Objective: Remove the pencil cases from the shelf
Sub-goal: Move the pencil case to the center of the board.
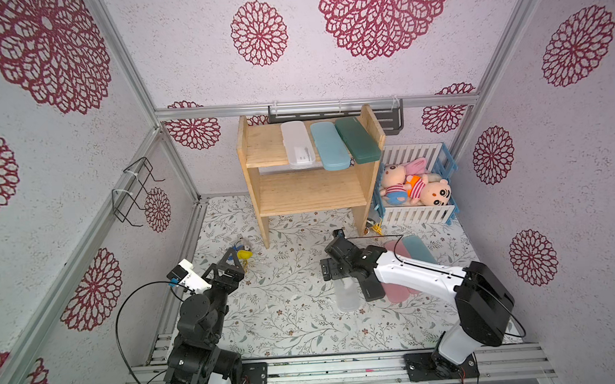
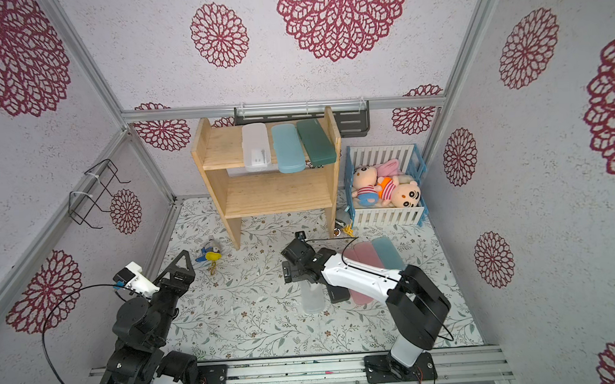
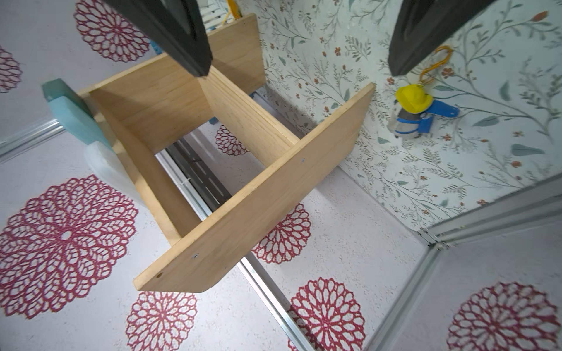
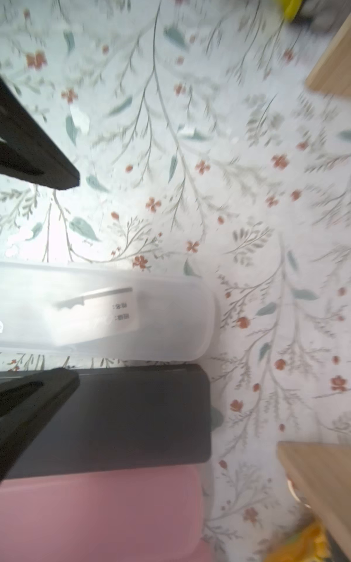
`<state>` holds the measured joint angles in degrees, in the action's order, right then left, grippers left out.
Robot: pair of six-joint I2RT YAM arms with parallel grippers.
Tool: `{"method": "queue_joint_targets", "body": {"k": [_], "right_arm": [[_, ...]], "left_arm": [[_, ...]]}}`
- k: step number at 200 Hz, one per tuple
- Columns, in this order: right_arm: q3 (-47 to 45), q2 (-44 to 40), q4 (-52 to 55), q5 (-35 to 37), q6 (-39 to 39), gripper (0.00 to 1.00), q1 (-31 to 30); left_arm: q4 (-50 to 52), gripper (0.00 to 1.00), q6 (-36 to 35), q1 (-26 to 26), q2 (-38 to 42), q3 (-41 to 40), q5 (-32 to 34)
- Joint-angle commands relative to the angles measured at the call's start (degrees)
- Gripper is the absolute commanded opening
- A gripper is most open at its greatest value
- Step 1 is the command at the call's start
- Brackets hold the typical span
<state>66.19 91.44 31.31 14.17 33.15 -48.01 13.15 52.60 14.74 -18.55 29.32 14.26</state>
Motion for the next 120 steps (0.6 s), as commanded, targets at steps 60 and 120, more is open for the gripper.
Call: {"method": "queue_joint_targets", "body": {"k": [60,120], "right_arm": [[-3.4,-19.1,-9.9,0.4,-7.2,0.99,5.4],[-9.6,-26.9,-9.9,-2.4,-5.6,0.99,10.2]], "left_arm": [[-25.0,0.97,11.4,13.7,-28.5,19.4,-5.9],[-27.9,0.97,15.7,13.9,-49.7,38.0,-11.2]]}}
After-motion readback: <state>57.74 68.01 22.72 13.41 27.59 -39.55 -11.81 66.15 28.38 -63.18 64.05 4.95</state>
